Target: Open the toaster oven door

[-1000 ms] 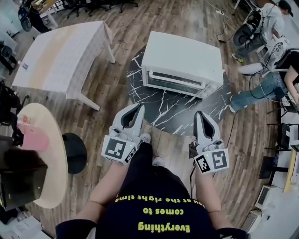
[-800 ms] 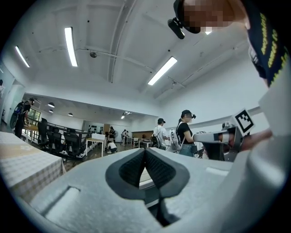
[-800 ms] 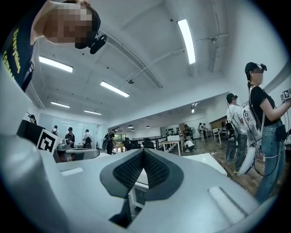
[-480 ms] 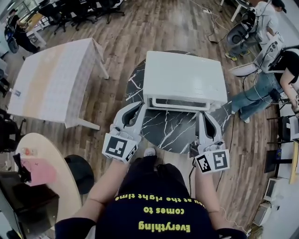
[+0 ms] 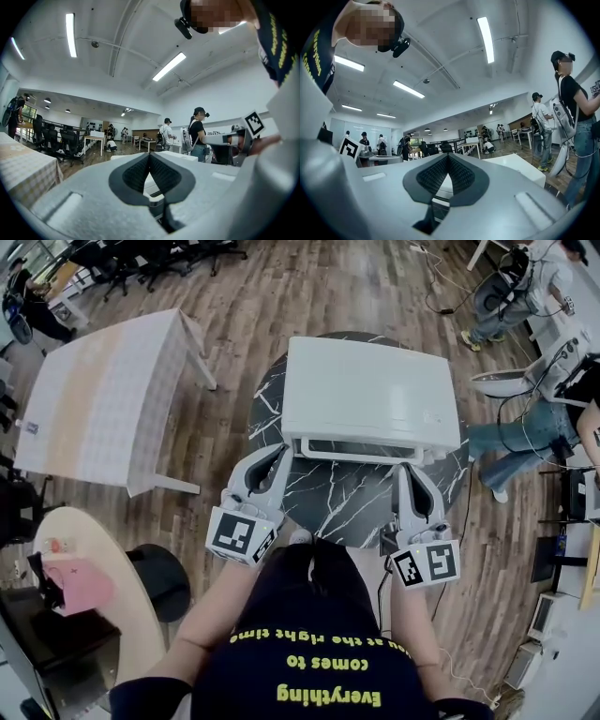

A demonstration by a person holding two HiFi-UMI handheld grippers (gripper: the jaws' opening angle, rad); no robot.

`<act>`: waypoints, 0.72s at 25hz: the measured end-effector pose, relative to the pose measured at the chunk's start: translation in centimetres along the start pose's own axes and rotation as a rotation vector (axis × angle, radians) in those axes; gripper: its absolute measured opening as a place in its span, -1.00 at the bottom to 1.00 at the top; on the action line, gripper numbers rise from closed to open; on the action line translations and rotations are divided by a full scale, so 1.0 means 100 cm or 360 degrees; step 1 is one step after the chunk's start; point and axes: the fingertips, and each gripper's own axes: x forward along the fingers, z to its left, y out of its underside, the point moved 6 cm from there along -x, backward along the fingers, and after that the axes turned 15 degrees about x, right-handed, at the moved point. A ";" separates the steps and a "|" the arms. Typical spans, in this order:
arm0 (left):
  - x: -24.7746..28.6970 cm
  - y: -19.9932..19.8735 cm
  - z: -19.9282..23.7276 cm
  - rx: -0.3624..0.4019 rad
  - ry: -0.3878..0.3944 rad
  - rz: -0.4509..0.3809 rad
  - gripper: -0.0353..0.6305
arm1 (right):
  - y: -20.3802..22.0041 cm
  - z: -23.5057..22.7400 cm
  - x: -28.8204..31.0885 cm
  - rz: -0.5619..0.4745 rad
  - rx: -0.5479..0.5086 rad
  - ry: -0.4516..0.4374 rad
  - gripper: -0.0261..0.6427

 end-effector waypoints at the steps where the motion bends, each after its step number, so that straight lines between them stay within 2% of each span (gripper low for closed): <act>1: 0.002 0.000 -0.002 -0.0005 -0.0007 0.0009 -0.89 | -0.002 -0.003 0.001 0.0007 0.0002 -0.0007 -0.89; 10: 0.023 -0.001 -0.019 -0.0012 -0.0036 0.0032 -0.89 | -0.026 -0.030 -0.001 -0.0011 -0.0030 -0.0023 -0.89; 18: 0.034 0.005 -0.024 -0.0008 -0.0066 0.0058 -0.89 | -0.023 -0.048 -0.006 0.0015 -0.0028 0.0002 -0.89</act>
